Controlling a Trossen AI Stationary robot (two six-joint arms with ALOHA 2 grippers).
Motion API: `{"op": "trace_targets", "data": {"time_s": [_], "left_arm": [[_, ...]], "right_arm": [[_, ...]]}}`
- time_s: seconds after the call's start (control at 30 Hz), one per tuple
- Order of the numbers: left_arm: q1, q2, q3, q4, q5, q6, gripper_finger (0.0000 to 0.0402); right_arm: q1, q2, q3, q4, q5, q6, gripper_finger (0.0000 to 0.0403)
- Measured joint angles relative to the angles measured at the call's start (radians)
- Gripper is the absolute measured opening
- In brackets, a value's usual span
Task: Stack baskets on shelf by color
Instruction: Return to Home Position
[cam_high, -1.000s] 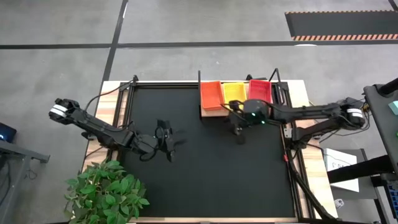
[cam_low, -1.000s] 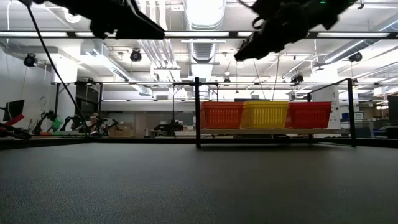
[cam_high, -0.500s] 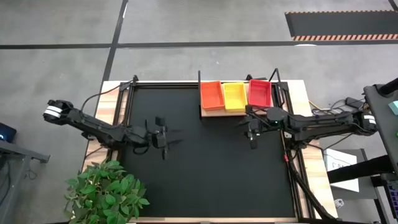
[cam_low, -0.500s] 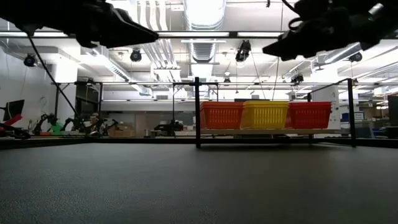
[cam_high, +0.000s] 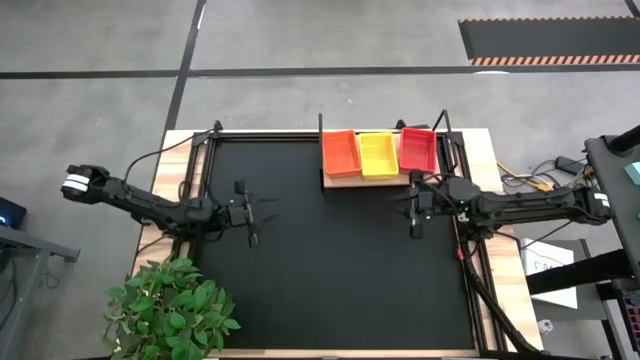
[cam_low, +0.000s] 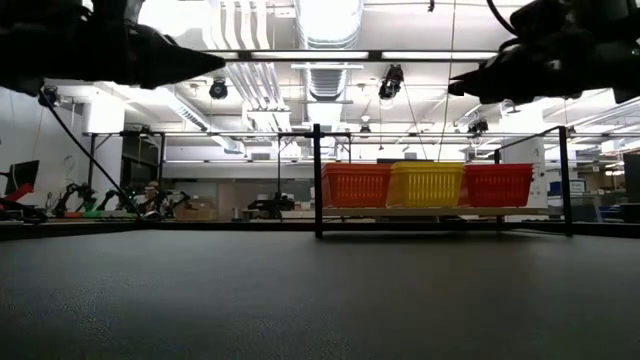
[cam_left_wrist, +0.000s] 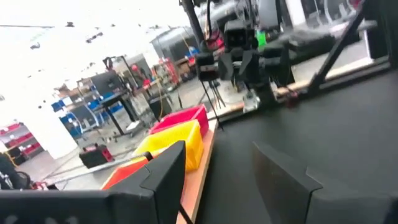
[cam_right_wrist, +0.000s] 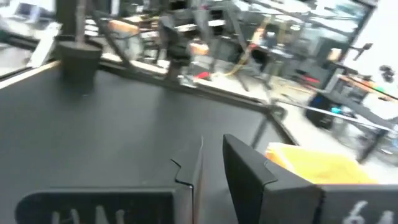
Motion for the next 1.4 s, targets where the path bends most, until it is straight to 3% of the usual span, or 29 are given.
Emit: {"op": "trace_targets", "data": {"time_s": [0.23, 0.37, 0.57, 0.73, 0.87, 1.2, 1.4], "left_arm": [[0.0, -0.002, -0.012, 0.04, 0.001, 0.003, 0.0168], [0.0, -0.002, -0.013, 0.033, -0.003, 0.023, 0.0168], [0.0, -0.075, -0.093, 0.03, -0.005, 0.022, 0.0163], [0.0, -0.197, -0.179, 0.043, -0.009, 0.0, 0.0122], [0.0, -0.286, -0.179, -0.053, -0.009, -0.034, 0.0082], [0.0, -0.372, -0.18, -0.148, -0.012, -0.04, 0.0025], [0.0, -0.341, -0.181, -0.159, -0.229, -0.138, 0.0022]], "right_arm": [[0.0, -0.011, 0.0, -0.006, 0.033, 0.021, 0.0033], [0.0, -0.013, -0.006, -0.053, -0.001, -0.017, 0.0022], [-0.015, -0.102, -0.027, -0.092, -0.008, -0.038, 0.0009], [-0.039, -0.201, -0.054, -0.151, -0.009, -0.043, 0.0009], [-0.049, -0.29, -0.063, -0.237, -0.009, -0.026, 0.0009], [-0.053, -0.581, -0.063, -0.493, 0.0, -0.015, 0.0008], [-0.053, -0.63, -0.061, -0.541, 0.001, -0.051, 0.0008]]}}
